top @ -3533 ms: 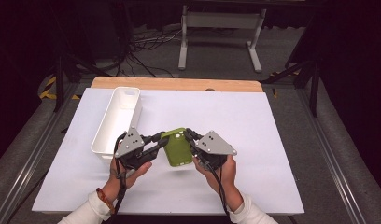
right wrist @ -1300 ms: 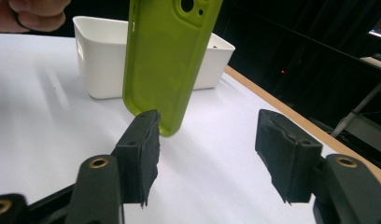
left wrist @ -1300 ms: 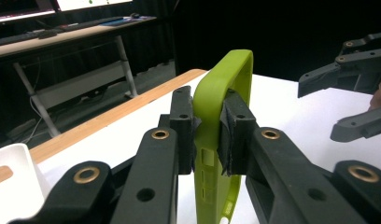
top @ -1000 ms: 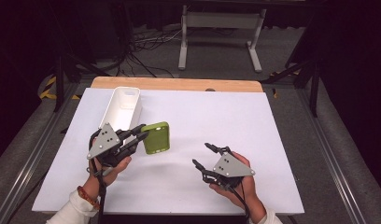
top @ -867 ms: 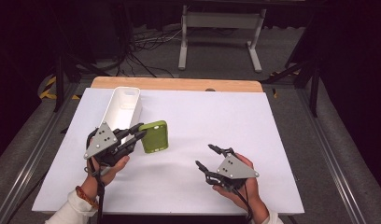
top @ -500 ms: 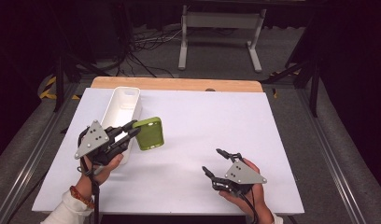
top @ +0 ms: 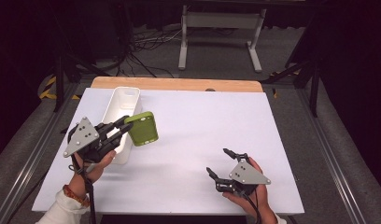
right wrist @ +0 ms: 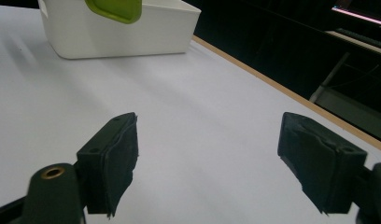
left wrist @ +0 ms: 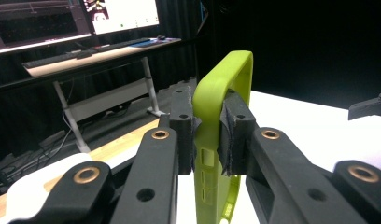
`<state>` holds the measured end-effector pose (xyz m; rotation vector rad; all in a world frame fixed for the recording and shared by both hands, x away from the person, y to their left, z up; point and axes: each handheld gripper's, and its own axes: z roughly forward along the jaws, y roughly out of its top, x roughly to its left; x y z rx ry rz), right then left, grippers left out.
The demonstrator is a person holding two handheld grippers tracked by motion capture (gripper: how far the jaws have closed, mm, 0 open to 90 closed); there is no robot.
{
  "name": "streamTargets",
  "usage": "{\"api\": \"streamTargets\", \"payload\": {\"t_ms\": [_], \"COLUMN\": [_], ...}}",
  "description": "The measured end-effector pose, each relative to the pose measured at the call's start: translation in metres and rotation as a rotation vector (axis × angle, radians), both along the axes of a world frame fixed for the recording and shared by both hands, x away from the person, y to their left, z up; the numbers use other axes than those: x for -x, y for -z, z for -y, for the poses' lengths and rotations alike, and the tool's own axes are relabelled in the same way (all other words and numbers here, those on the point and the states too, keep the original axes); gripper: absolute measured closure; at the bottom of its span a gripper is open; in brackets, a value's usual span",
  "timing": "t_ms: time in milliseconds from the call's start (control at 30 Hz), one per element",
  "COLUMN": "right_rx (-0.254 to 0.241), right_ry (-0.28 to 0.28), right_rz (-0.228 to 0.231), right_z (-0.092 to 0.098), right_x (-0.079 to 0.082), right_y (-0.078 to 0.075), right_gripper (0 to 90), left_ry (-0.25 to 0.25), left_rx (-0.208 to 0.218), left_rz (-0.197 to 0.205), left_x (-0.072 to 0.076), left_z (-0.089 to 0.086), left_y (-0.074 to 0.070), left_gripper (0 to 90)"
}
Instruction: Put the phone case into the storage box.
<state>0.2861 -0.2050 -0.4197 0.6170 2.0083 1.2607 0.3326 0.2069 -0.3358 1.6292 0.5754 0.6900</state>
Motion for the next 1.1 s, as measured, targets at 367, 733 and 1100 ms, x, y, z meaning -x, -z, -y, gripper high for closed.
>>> {"api": "streamTargets", "payload": {"t_ms": [367, 733, 1100], "right_rx": [-0.002, -0.008, -0.031], "right_ry": [-0.007, -0.009, -0.017], "right_rz": [0.005, 0.013, 0.040], "right_z": [0.001, 0.002, 0.002], "right_x": [-0.001, 0.000, 0.003], "right_y": [0.000, -0.002, -0.006], "right_gripper": [20.3, 20.0, 16.3], "left_ry": [-0.016, -0.050, -0.063], "left_rx": [0.015, 0.028, 0.041], "left_rz": [0.013, 0.026, 0.034], "left_x": [-0.001, -0.002, -0.013], "left_z": [-0.013, -0.025, -0.034], "left_y": [-0.005, -0.010, -0.017], "left_gripper": [78.0, 78.0, 78.0]}}
